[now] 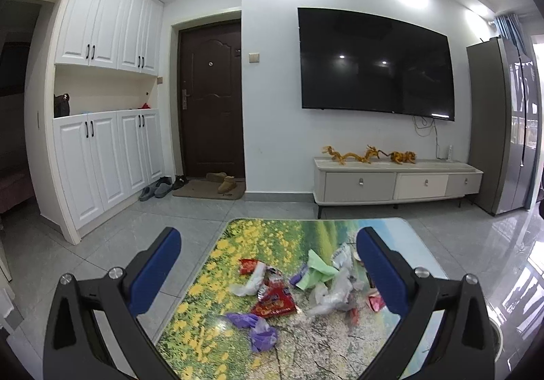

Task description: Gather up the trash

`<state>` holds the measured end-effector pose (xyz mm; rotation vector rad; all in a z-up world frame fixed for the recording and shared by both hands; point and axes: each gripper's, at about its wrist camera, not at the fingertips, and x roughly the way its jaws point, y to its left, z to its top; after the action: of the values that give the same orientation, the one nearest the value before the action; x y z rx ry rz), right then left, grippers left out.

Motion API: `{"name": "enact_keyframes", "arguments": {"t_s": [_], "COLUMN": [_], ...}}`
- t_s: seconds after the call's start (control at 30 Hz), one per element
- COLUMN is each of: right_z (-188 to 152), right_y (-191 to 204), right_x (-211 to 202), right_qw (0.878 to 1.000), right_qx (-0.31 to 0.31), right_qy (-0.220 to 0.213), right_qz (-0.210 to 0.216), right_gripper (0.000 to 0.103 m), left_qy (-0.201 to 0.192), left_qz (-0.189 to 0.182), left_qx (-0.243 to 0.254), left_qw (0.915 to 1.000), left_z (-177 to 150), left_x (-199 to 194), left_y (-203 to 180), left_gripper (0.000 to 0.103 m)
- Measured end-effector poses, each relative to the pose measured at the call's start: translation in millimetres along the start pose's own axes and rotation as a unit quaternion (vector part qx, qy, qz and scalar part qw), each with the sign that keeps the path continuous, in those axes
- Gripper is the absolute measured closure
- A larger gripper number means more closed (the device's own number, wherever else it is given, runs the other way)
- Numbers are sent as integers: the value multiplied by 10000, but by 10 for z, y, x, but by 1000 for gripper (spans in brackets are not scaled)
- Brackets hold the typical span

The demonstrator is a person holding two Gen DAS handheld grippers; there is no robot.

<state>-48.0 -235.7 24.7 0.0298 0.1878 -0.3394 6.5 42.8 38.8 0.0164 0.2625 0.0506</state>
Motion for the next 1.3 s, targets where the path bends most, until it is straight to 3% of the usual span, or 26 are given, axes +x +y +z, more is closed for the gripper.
{"name": "enact_keyframes", "arguments": {"t_s": [0.3, 0.57, 0.7, 0.87, 0.93, 1.07, 1.23, 1.3], "right_z": [-39, -242, -457, -863, -991, -1184, -1382, -1436], "right_y": [-111, 92, 351, 801, 940, 1167, 1413, 1459], "right_x": [148, 664, 992, 1500, 1737, 2076, 2343, 2411], "right_qw": [9993, 9899, 9754, 9399, 9248, 9066, 9017, 9033], "right_qx": [269, 121, -3, -153, -122, -35, -21, -161], "right_qy": [117, 1030, 1671, 2655, 3006, 3448, 3664, 3703], "right_qz": [225, 971, 1434, 2142, 2327, 2432, 2293, 2158], "right_gripper": [0, 0, 5, 15, 18, 18, 18, 21], "left_qy": [38, 942, 1610, 2273, 2404, 2625, 2779, 2824], "left_qz": [434, 360, 237, 196, 188, 190, 139, 102], "left_qx": [-73, 25, -44, 155, 201, 163, 91, 80], "left_qw": [9990, 9949, 9867, 9735, 9703, 9646, 9605, 9592], "left_z": [73, -324, -747, -1204, -1328, -1454, -1531, -1562], "left_x": [158, 665, 979, 1360, 1468, 1644, 1764, 1791], "left_y": [248, 377, 359, 216, 196, 234, 284, 291], "left_gripper": [0, 0, 0, 8, 11, 17, 28, 37]}}
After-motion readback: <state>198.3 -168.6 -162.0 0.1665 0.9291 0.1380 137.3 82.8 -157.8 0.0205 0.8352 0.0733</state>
